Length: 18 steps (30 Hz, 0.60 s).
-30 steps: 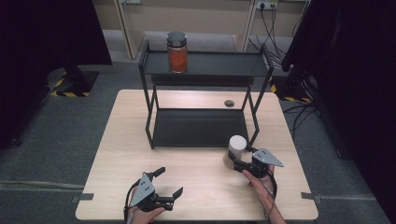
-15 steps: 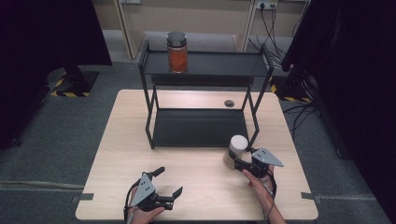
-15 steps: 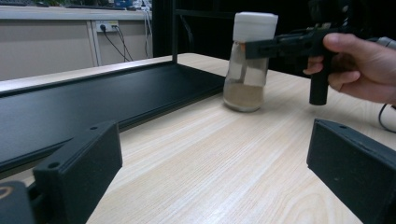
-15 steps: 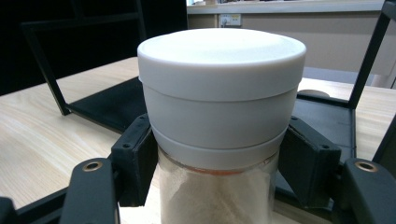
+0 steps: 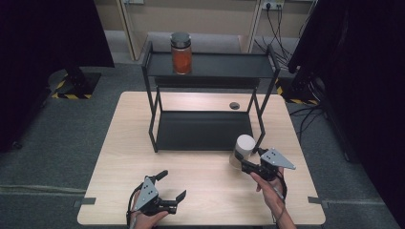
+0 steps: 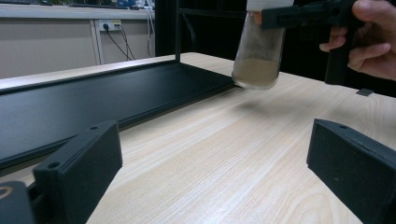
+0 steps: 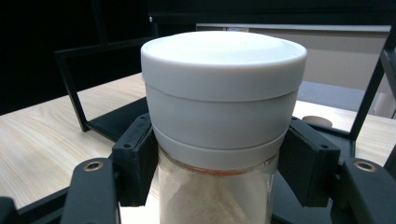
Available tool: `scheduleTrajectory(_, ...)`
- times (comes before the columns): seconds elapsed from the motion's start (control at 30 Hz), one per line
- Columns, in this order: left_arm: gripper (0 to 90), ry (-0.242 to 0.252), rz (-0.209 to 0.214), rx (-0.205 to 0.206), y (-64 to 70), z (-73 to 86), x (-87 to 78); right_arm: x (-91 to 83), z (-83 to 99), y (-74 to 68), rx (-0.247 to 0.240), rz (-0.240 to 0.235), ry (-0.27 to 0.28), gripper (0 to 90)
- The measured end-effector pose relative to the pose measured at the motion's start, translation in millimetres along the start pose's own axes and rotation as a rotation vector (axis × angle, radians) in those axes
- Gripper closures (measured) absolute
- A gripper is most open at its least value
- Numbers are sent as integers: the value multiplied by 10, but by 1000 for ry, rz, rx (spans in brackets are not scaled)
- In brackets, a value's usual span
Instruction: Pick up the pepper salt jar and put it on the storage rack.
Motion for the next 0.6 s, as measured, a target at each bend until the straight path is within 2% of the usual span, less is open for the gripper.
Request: scheduleTrajectory(0.6,26,2,-2,1,-4,3,-3,36,-348,16,-14,-26,-4,354)
Point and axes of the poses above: each handheld gripper's, and its own axes: x roughly forward along the jaws, z roughly out of its underside, y roughly to its right, the point moved 5 cm from there along x, roughly forward along the jaws, and after that the axes turned 12 degrees about y, right-handed, at the moved point
